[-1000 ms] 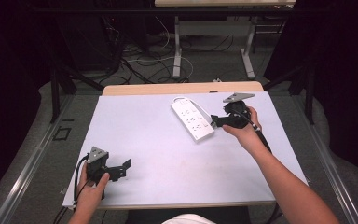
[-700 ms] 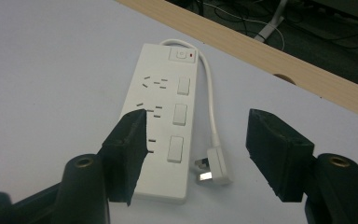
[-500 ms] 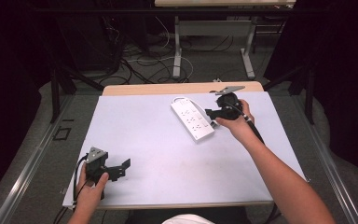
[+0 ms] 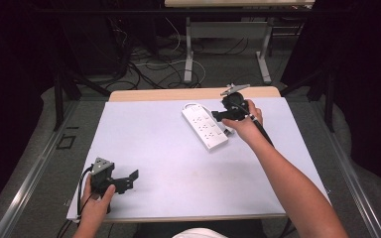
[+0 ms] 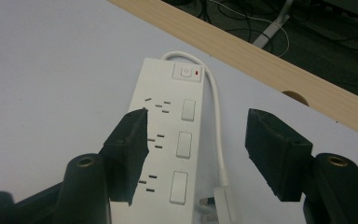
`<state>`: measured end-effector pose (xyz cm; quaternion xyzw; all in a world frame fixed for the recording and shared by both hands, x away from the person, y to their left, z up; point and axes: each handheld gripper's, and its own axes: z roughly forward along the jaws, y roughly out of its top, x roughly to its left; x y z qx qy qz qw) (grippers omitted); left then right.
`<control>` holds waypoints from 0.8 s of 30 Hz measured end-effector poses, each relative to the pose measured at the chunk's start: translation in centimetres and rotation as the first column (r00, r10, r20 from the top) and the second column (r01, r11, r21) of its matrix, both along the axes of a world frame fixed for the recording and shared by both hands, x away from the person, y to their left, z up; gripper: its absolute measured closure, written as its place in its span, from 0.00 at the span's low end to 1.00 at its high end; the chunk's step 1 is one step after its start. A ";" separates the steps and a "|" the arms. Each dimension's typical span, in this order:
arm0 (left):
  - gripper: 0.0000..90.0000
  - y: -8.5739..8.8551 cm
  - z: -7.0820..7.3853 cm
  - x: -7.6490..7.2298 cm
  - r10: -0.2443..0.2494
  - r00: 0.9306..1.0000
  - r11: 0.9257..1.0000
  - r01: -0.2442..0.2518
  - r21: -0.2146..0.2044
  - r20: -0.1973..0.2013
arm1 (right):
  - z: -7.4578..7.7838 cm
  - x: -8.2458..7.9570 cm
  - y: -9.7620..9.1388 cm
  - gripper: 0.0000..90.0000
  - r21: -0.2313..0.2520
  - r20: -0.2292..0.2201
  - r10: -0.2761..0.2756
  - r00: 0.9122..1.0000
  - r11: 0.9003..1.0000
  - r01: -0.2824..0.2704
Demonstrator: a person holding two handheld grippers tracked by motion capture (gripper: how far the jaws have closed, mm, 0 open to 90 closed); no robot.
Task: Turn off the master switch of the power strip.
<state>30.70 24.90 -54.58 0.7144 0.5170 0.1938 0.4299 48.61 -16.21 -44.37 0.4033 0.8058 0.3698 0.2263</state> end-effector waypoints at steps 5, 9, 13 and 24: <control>0.00 0.1 0.0 -0.1 -0.001 1.000 1.000 0.001 0.003 -0.005 | 0.0 0.4 0.8 0.43 -0.009 0.001 0.010 1.000 1.000 -0.010; 0.00 0.2 0.0 -0.1 0.002 1.000 1.000 -0.002 -0.004 -0.003 | -0.4 1.0 1.5 0.43 -0.017 0.010 0.021 1.000 1.000 -0.021; 0.00 0.4 0.0 -0.2 0.001 1.000 1.000 -0.001 0.002 -0.006 | -1.0 1.8 2.0 0.43 -0.019 -0.016 0.007 1.000 1.000 -0.007; 0.00 0.7 0.0 -0.4 0.020 1.000 1.000 -0.020 -0.004 -0.013 | -1.9 3.5 3.2 0.48 -0.014 -0.031 -0.011 0.999 1.000 0.011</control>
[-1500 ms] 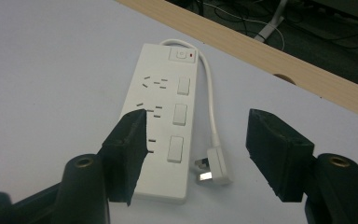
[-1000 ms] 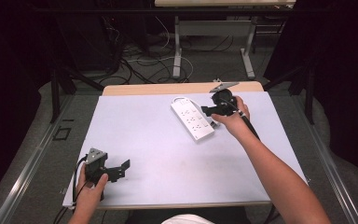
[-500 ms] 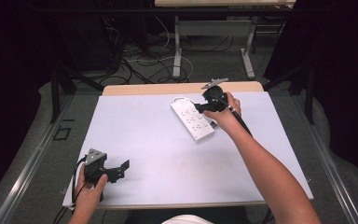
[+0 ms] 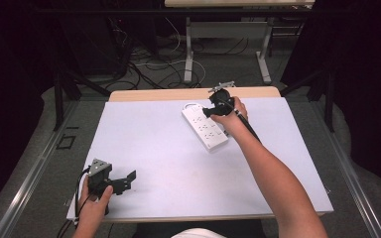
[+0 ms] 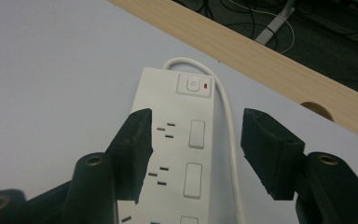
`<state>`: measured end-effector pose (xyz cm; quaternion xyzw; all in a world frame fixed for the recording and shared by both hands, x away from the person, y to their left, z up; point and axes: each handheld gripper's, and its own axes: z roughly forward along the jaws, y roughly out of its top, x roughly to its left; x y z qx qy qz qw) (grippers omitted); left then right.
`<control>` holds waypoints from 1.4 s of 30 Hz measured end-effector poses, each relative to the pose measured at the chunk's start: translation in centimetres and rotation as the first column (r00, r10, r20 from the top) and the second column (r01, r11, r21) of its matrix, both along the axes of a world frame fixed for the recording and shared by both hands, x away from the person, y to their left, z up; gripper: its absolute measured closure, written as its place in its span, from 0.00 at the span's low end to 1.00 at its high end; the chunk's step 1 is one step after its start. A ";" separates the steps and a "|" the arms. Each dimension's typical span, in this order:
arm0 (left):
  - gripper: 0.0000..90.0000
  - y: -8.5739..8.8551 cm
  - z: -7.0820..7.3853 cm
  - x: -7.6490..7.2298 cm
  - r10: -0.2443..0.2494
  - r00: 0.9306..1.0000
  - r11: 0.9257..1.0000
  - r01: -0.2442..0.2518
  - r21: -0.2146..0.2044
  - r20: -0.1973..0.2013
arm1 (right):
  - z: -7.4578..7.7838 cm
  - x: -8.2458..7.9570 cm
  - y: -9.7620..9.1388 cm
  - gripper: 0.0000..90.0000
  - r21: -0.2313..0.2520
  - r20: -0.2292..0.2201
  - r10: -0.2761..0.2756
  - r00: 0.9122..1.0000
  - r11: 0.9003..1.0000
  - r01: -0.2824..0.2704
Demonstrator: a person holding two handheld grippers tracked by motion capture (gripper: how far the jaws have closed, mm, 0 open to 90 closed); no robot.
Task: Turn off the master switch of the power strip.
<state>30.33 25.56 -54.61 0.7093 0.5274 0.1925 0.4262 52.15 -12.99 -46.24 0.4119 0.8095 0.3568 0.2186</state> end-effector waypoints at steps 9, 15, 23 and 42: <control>0.00 0.2 0.0 -0.1 0.014 1.000 1.000 -0.014 -0.006 0.002 | -1.3 1.3 1.1 0.60 0.020 0.006 0.014 1.000 1.000 -0.014; 0.00 0.2 -0.1 -0.2 0.015 1.000 1.000 -0.015 -0.012 -0.005 | -2.0 2.2 1.1 0.67 0.009 -0.037 -0.009 0.999 1.000 0.009; 0.00 0.3 -0.1 -0.1 0.012 1.000 1.000 -0.012 -0.019 -0.005 | -2.2 3.2 2.1 0.80 0.002 -0.061 -0.040 0.997 0.999 0.040; 0.00 0.5 -0.1 0.1 0.012 1.000 0.999 -0.012 -0.043 -0.010 | -2.3 5.3 4.5 0.99 0.013 -0.053 -0.045 0.998 0.999 0.046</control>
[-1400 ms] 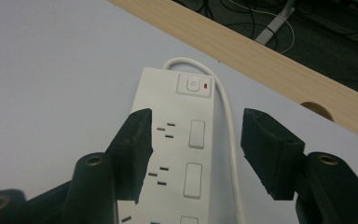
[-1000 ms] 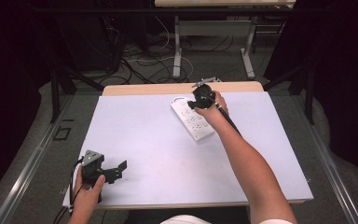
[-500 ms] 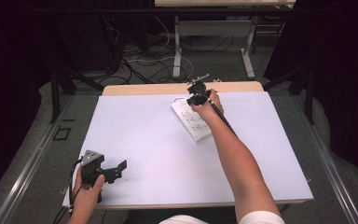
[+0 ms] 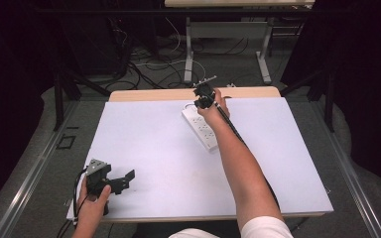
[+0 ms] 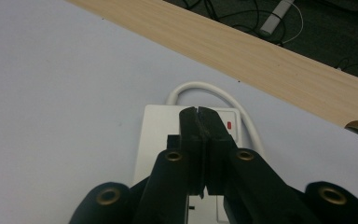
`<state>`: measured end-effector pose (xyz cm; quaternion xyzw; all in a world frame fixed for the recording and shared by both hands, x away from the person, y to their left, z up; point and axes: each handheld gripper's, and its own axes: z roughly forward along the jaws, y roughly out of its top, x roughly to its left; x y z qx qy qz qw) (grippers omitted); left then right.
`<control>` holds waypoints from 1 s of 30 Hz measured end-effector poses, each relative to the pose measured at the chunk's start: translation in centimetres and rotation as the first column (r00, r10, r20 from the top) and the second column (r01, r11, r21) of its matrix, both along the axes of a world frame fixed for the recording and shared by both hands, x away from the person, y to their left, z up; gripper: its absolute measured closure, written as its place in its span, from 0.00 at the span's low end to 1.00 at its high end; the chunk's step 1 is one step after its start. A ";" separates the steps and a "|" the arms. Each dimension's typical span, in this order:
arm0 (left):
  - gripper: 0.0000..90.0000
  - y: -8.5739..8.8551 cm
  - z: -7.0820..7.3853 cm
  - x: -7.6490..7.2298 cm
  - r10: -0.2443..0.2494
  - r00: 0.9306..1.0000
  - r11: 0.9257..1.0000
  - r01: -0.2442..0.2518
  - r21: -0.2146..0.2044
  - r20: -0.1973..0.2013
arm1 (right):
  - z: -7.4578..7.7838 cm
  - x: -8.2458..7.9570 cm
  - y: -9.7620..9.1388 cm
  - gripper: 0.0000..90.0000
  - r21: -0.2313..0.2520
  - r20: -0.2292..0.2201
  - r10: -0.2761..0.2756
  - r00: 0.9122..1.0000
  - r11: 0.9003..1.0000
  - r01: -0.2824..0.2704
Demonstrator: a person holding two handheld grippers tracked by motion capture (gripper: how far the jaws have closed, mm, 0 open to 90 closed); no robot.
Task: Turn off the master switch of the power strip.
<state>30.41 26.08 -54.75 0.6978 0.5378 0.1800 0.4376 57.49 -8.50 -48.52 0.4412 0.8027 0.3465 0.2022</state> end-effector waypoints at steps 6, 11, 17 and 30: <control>0.00 0.1 0.0 -0.1 0.005 1.000 1.000 -0.005 -0.011 -0.002 | -0.5 0.6 0.4 1.00 -0.001 -0.008 -0.024 1.000 1.000 0.024; 0.00 0.1 -0.1 0.0 0.006 1.000 1.000 -0.007 -0.018 -0.007 | -1.2 1.0 0.3 1.00 0.016 -0.009 -0.037 0.999 0.999 0.037; 0.00 0.1 -0.2 0.0 0.006 1.000 1.000 -0.006 -0.023 -0.010 | -2.4 1.6 0.5 1.00 0.026 0.004 -0.041 0.999 0.999 0.040; 0.00 0.1 -0.2 -0.1 0.011 1.000 1.000 -0.011 -0.029 -0.011 | -3.9 2.7 -0.2 1.00 0.033 -0.029 -0.077 0.997 0.996 0.078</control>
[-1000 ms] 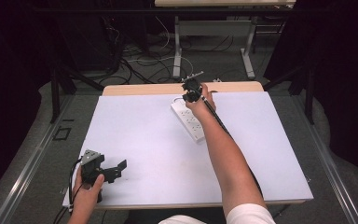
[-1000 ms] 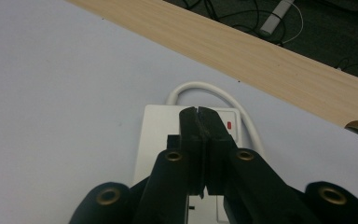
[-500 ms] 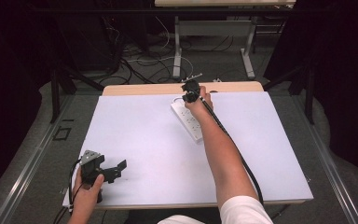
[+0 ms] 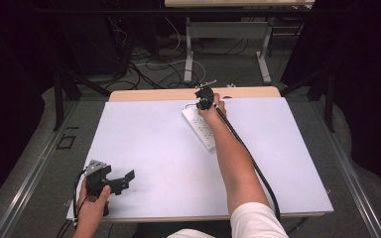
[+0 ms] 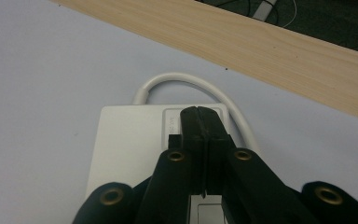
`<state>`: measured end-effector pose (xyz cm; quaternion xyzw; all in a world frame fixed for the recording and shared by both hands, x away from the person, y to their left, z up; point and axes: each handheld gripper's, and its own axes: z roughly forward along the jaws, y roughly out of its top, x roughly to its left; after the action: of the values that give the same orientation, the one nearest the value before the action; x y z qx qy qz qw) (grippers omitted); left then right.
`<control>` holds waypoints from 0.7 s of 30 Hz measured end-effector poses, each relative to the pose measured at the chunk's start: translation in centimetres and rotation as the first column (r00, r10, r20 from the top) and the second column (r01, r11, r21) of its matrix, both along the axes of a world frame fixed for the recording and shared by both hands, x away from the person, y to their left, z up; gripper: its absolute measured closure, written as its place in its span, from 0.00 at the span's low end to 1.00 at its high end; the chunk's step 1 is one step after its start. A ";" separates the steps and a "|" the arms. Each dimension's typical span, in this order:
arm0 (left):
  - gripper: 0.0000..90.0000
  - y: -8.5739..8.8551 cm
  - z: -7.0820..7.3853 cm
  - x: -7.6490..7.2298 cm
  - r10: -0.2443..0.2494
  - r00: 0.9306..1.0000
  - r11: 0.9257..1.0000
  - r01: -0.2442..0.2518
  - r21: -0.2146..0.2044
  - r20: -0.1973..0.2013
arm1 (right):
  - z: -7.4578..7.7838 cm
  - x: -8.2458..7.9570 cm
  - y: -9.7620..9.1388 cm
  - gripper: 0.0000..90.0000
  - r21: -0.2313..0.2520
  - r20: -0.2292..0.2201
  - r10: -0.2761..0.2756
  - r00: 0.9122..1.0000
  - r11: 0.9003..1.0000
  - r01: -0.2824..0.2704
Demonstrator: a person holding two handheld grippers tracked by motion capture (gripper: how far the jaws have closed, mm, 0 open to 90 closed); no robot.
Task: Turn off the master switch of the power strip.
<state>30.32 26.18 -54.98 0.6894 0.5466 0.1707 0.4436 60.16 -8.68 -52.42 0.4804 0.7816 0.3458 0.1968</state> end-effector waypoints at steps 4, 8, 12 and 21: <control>0.00 0.0 0.0 0.0 0.002 1.000 1.000 -0.002 0.000 0.001 | -0.3 0.3 0.1 1.00 0.011 0.000 0.001 1.000 1.000 -0.001; 0.00 0.0 0.0 -0.1 0.001 1.000 1.000 -0.001 0.005 -0.002 | -0.6 0.5 0.0 1.00 0.003 -0.006 -0.003 1.000 1.000 0.003; 0.00 0.0 -0.1 0.0 0.005 1.000 1.000 -0.005 0.003 -0.006 | -0.8 0.8 -0.1 1.00 0.011 -0.008 -0.004 1.000 1.000 0.004; 0.00 -0.1 -0.2 0.0 0.003 1.000 1.000 -0.003 0.007 -0.010 | -0.9 1.0 0.1 1.00 0.008 -0.006 0.010 1.000 1.000 -0.010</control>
<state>30.30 26.06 -55.23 0.6911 0.5492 0.1695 0.4382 61.17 -8.61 -53.32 0.4784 0.7832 0.3483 0.1910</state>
